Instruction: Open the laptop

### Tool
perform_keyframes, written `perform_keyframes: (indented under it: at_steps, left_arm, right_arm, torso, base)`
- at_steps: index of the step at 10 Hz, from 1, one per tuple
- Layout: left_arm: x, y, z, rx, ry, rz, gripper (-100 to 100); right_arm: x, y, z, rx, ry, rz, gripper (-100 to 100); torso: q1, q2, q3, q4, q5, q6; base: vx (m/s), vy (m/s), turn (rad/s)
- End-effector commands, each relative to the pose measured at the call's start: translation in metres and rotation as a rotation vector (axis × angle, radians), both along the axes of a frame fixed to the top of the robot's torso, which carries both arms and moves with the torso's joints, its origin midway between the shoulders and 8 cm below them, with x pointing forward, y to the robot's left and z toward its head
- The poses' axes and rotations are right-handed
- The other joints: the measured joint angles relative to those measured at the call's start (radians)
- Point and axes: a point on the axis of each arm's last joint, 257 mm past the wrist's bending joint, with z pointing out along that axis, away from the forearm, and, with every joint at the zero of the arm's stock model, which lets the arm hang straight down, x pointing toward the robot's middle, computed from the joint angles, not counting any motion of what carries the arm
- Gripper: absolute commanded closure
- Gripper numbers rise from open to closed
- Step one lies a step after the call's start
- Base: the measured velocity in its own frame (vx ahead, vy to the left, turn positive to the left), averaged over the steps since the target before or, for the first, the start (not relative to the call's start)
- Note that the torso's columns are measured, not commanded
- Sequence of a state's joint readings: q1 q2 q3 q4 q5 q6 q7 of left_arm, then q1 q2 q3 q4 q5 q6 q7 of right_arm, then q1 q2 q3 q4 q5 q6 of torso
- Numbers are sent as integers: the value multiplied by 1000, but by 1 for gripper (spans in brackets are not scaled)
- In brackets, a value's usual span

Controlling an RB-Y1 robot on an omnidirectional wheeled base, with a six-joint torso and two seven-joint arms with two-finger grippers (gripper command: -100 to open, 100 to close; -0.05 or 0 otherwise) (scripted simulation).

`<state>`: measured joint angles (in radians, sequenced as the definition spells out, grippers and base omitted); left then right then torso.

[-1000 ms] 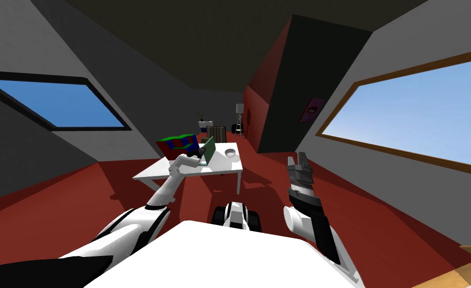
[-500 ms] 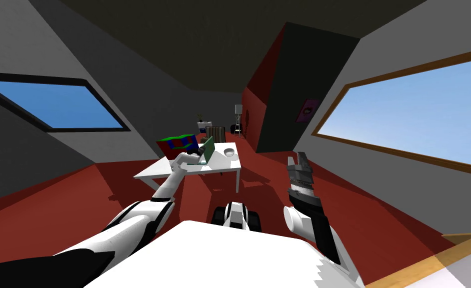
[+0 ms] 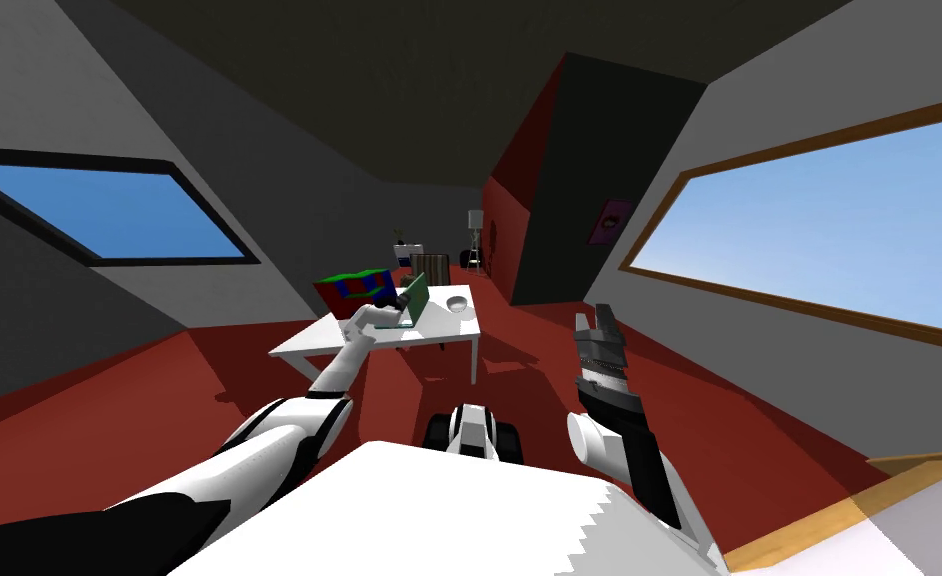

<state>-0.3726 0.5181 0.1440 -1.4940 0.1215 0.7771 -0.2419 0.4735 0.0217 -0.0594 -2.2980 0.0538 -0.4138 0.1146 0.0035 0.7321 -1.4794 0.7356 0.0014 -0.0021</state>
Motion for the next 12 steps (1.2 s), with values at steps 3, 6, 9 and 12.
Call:
perform_keyframes:
  at_steps: [3, 6, 9, 12]
  left_arm:
    - [-24, -17, 0, 28, 1, -19, 100]
    - [-41, -28, -5, 42, 10, -31, 100]
    - [-60, -36, -19, 49, 39, -32, 100]
    - [-74, -49, -20, 54, 44, -43, 100]
  right_arm:
    - [0, 0, 0, 0, 0, 0, 0]
    - [0, 0, 0, 0, 0, 0, 0]
    - [0, 0, 0, 0, 0, 0, 0]
    - [0, 0, 0, 0, 0, 0, 0]
  torso:
    - [6, -1, -1, -3, 4, 0]
    - [2, 0, 0, -3, 3, 1]
    - [-3, 1, 1, -1, 0, 2]
    - [-4, 6, 3, 2, -1, 4]
  base:
    - [99, 31, 64]
    - [71, 33, 58]
    - [58, 13, 48]
    - [47, 9, 30]
